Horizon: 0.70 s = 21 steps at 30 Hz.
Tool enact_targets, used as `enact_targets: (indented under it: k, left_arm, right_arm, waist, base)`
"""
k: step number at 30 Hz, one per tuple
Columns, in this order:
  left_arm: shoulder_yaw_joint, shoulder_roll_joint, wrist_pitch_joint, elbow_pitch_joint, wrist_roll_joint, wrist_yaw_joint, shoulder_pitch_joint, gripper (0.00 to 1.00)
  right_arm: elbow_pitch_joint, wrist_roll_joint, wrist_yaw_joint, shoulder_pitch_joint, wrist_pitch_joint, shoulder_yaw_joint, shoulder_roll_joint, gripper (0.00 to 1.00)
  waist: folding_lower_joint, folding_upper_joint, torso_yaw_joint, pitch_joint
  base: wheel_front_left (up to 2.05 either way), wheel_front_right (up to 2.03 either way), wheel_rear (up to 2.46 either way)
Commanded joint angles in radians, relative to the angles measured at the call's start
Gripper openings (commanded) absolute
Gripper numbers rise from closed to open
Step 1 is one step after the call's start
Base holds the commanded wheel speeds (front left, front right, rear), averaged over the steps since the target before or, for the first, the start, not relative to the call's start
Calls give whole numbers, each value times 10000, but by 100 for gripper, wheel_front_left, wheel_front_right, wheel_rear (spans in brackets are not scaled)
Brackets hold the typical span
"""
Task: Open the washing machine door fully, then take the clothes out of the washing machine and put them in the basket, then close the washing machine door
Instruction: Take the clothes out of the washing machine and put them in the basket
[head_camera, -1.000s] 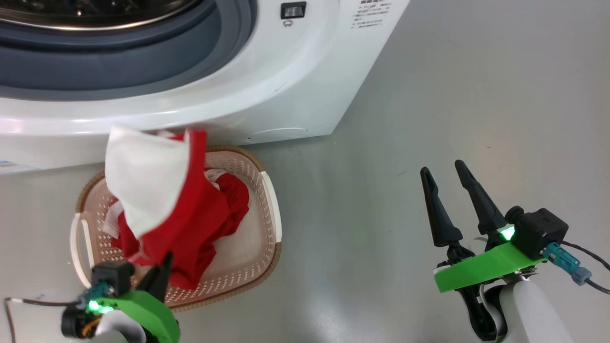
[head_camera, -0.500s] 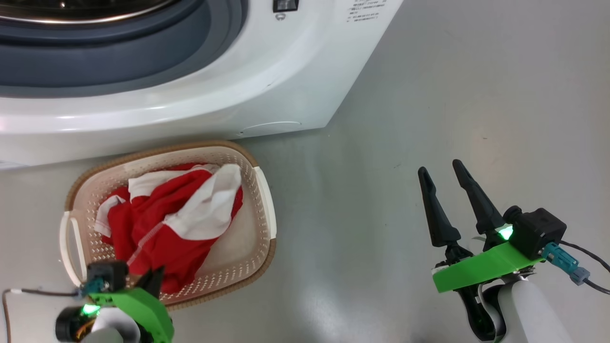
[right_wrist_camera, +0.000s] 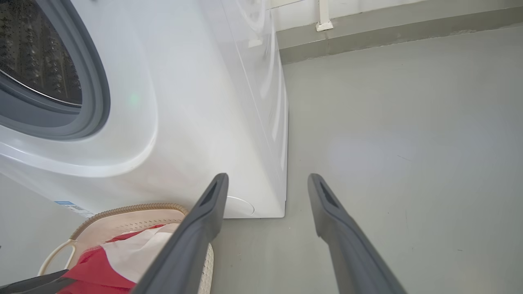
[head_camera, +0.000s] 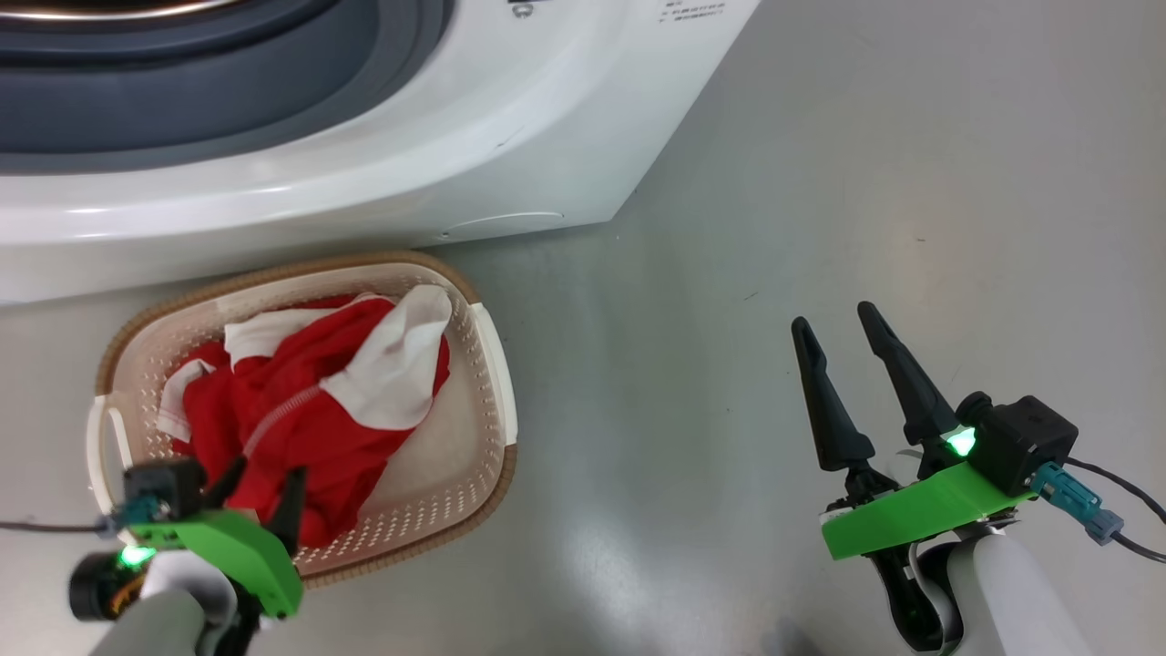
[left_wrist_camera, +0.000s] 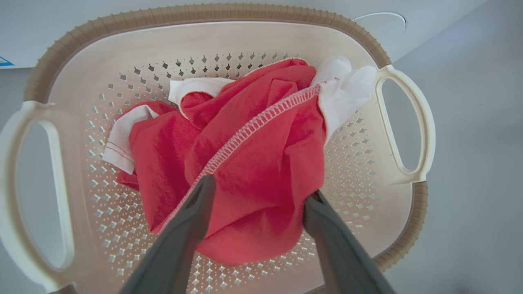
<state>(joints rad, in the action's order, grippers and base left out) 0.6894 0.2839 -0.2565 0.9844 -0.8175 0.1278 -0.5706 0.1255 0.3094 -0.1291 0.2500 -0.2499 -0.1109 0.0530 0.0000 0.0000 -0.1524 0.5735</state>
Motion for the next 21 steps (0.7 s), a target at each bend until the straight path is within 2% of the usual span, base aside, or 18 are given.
enact_targets:
  k: [1, 12, 21]
  left_arm:
    - [-363, 454, -53, -46, -108, 29, -198, 100]
    - [-994, 518, -53, -455, 77, 29, -236, 100]
    - [-1686, 440, -53, -999, 407, 29, 59, 100]
  right_arm:
    - [-253, -7, -16, 54, -119, -159, -28, 100]
    - [-174, 2, -16, 159, -119, -137, -28, 100]
    - [-24, -45, -16, 54, -119, -83, -28, 100]
  waist:
    - [0, 0, 8, 42]
    - [0, 0, 96, -22]
    - [0, 0, 200, -543]
  base:
    - [0, 0, 0]
    - [0, 0, 0]
    - [0, 0, 0]
